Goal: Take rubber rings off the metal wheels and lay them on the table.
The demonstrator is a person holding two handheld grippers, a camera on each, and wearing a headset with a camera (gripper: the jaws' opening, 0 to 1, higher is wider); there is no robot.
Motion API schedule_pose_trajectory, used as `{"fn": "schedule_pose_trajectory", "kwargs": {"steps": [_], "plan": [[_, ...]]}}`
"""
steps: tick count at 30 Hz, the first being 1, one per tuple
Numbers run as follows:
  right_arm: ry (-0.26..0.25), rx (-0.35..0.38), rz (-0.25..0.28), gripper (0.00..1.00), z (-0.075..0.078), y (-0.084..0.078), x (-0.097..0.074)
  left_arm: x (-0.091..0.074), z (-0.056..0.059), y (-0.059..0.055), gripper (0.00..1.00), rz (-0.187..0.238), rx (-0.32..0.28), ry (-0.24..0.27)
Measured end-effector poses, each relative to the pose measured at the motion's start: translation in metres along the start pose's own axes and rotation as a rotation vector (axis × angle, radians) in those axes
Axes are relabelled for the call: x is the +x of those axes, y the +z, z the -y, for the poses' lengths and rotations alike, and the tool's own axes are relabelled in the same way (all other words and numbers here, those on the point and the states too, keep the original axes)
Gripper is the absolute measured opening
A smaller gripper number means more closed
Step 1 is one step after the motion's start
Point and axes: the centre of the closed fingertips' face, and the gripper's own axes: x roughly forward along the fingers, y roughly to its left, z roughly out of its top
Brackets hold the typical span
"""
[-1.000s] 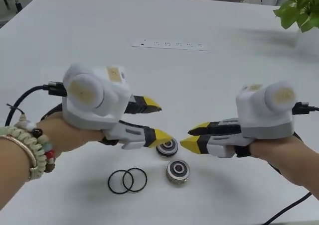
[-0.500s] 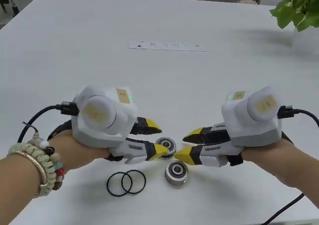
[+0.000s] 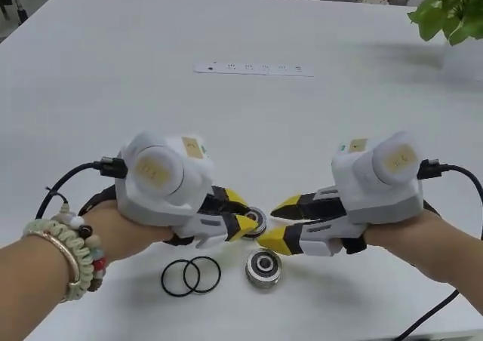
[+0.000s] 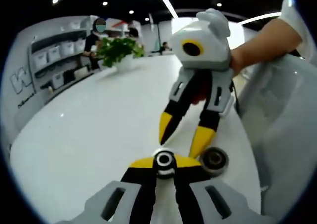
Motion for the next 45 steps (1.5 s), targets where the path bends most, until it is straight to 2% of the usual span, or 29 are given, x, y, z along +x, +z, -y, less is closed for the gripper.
{"fn": "schedule_pose_trajectory", "kwargs": {"steps": [9,21,27,30,35,39,45], "plan": [[-0.006,-0.004,0.015,0.26,0.0,0.003,0.002,0.002,0.004,0.002,0.14,0.004,0.003,-0.008],[0.002,-0.056,-0.016,0.2,-0.001,-0.001,0.003,0.003,0.005,0.002,0.14,0.005,-0.001,-0.007],[0.007,-0.053,-0.027,0.19,-0.001,-0.003,0.002,0.003,0.005,0.002,0.14,0.007,-0.004,-0.005],[0.012,-0.029,-0.039,0.17,0.0,-0.007,0.001,0.003,0.005,0.003,0.14,0.006,-0.004,-0.003],[0.014,-0.015,-0.04,0.17,-0.001,-0.008,0.001,0.003,0.005,0.002,0.14,0.007,-0.006,-0.001],[-0.002,-0.045,-0.036,0.25,-0.001,-0.005,0.004,0.003,0.006,0.003,0.14,0.009,-0.006,-0.002],[-0.001,-0.049,-0.041,0.22,-0.001,-0.006,0.005,0.004,0.007,0.004,0.14,0.011,-0.004,-0.004]]}}
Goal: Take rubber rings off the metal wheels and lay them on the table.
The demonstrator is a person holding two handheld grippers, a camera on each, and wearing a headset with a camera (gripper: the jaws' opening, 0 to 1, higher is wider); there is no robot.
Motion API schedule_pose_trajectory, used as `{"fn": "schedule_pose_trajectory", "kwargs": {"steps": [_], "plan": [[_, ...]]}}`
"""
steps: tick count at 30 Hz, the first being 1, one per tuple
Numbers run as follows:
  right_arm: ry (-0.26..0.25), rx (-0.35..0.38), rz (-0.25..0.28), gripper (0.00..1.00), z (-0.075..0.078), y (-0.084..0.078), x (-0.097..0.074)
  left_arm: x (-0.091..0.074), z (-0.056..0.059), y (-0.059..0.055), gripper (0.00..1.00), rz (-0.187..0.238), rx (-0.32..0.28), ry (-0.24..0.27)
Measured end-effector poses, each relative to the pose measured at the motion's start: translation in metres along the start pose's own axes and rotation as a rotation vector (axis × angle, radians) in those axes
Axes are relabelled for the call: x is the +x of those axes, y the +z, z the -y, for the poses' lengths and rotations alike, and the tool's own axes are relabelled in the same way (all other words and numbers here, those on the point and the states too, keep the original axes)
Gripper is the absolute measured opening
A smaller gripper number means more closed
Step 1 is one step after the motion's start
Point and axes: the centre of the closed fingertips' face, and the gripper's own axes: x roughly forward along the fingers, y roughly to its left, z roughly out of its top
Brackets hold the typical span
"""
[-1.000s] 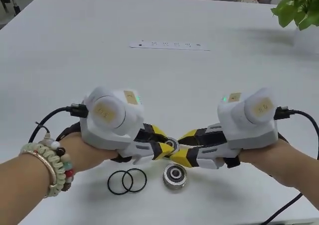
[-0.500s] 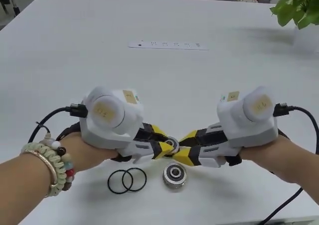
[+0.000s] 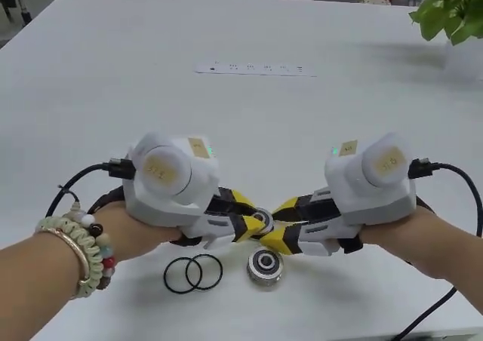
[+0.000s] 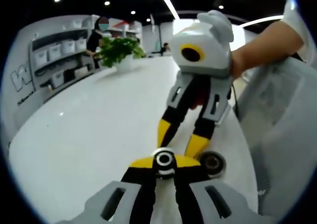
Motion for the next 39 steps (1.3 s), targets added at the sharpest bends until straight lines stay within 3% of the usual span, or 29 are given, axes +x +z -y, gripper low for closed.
{"fn": "schedule_pose_trajectory", "kwargs": {"steps": [12,19,39], "plan": [[0.017,0.013,-0.005,0.18,-0.0009,-0.0012,-0.004,0.0,-0.0001,0.0,0.14,0.002,-0.002,0.001],[0.002,-0.001,0.008,0.25,0.0,0.0035,-0.0016,-0.0003,-0.0002,0.0,0.14,0.003,-0.003,0.001],[0.022,-0.001,0.01,0.19,-0.0004,0.0017,-0.0058,0.0005,0.0007,0.0006,0.14,0.008,-0.005,0.0]]}}
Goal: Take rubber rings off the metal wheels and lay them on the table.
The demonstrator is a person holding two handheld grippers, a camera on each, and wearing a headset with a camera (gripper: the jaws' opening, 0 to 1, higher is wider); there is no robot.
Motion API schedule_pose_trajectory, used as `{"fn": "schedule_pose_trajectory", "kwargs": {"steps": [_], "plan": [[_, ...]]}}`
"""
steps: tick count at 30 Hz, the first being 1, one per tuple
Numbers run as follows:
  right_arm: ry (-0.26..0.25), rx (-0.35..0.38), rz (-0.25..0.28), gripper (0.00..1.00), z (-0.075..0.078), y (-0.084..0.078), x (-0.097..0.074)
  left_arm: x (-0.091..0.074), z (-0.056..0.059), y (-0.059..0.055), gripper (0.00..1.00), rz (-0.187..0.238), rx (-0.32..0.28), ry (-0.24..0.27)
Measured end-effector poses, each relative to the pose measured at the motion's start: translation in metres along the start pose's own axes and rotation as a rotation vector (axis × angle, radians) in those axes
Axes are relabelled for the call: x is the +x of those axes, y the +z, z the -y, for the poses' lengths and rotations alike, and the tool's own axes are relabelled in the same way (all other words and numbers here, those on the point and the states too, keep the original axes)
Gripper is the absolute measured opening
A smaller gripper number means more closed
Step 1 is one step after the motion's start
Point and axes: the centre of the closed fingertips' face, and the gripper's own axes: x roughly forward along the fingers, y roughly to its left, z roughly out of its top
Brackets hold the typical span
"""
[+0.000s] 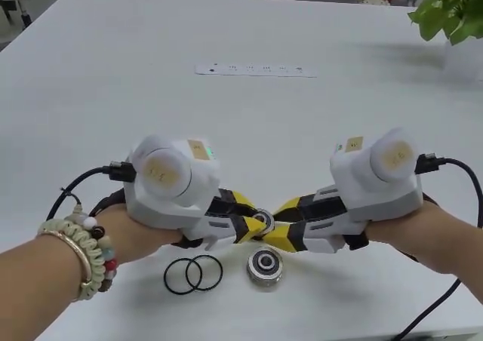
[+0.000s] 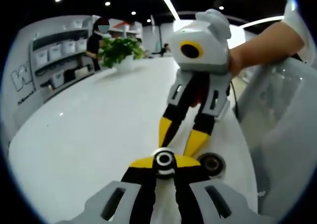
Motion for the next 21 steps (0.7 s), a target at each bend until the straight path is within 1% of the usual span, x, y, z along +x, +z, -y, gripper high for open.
{"fn": "schedule_pose_trajectory", "kwargs": {"steps": [4,7,11,13,15,16,17,18,19,21], "plan": [[0.007,-0.009,-0.008,0.16,0.0003,-0.002,-0.0018,-0.0001,0.0003,0.0001,0.14,0.001,0.0,0.0],[0.003,-0.016,-0.017,0.12,0.0016,-0.0045,-0.0029,-0.0002,0.0004,0.0001,0.14,0.0,0.0,0.0],[0.005,-0.005,-0.02,0.09,0.0016,-0.0053,-0.0039,-0.0002,0.0003,0.0001,0.14,0.0,0.001,0.0],[-0.001,-0.014,-0.023,0.11,0.0016,-0.0049,-0.0037,-0.0001,0.0003,0.0001,0.14,0.0,0.001,-0.001],[0.011,0.0,-0.009,0.18,-0.0015,-0.002,-0.0023,-0.0001,0.0002,0.0001,0.14,0.0,0.001,-0.001],[0.014,-0.001,-0.009,0.18,-0.0023,-0.0013,-0.0018,0.0,0.0002,0.0002,0.14,0.0,0.001,-0.001],[-0.004,-0.021,-0.015,0.18,-0.0001,-0.0013,-0.0009,-0.0001,0.0002,0.0002,0.14,0.0,0.002,-0.001],[-0.019,-0.031,-0.007,0.2,0.0022,0.0,-0.0002,0.0,0.0002,0.0002,0.14,0.0,0.002,-0.001],[-0.023,-0.019,-0.001,0.22,0.0022,0.0006,0.0011,0.0,0.0001,0.0001,0.14,0.0,0.001,-0.001],[-0.02,-0.018,0.002,0.24,0.0023,0.0005,0.0027,0.0,0.0001,0.0001,0.14,0.0,0.001,-0.002]]}}
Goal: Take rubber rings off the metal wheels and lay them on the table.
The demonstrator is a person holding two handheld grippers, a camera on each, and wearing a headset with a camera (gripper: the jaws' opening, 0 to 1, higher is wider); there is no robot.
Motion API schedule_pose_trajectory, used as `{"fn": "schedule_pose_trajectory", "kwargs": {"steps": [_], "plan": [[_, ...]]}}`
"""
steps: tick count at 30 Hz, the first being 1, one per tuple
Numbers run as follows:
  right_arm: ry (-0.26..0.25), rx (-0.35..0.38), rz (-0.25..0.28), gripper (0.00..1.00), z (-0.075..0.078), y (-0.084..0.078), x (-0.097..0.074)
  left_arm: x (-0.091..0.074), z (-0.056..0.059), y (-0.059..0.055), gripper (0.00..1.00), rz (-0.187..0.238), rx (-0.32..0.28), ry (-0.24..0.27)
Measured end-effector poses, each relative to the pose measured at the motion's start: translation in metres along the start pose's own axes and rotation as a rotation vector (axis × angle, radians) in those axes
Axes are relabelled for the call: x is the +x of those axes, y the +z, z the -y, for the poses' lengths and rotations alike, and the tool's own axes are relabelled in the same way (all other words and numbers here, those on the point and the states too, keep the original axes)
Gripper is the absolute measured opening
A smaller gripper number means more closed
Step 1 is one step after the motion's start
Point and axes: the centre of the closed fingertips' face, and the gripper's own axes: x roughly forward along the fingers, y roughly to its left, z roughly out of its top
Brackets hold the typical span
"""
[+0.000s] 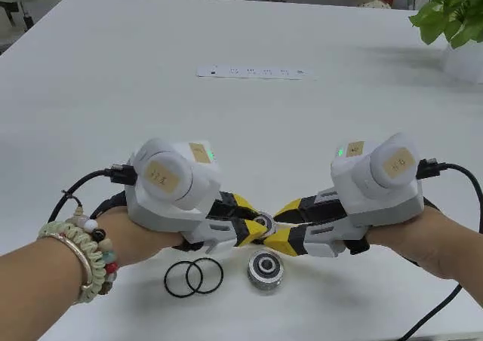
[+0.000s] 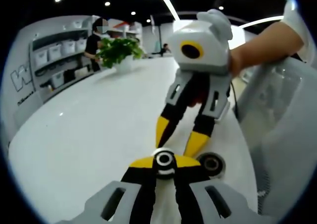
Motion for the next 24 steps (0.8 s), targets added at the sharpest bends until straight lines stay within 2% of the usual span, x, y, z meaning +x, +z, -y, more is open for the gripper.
{"fn": "schedule_pose_trajectory", "kwargs": {"steps": [3,13,16,18,19,24], "plan": [[0.013,0.013,0.016,0.23,-0.0023,0.0026,0.0001,0.0,-0.0001,0.0,0.14,0.0,0.0,-0.001],[0.027,0.023,0.005,0.17,-0.0013,-0.0008,-0.0049,0.0002,-0.0002,0.0,0.14,0.001,-0.001,0.001],[0.025,0.017,-0.011,0.12,-0.0006,-0.0041,-0.0061,0.0002,-0.0001,0.0001,0.14,0.001,-0.002,0.001],[0.01,0.015,-0.011,0.04,0.0033,-0.0058,-0.0075,0.0002,-0.0001,0.0,0.14,0.001,-0.001,0.002],[0.015,0.045,-0.008,0.03,0.0033,-0.0058,-0.008,0.0002,-0.0001,0.0001,0.14,0.001,-0.001,0.002],[0.008,0.054,-0.014,0.04,0.0032,-0.0063,-0.0069,0.0003,0.0001,-0.0001,0.14,0.002,-0.002,0.001]]}}
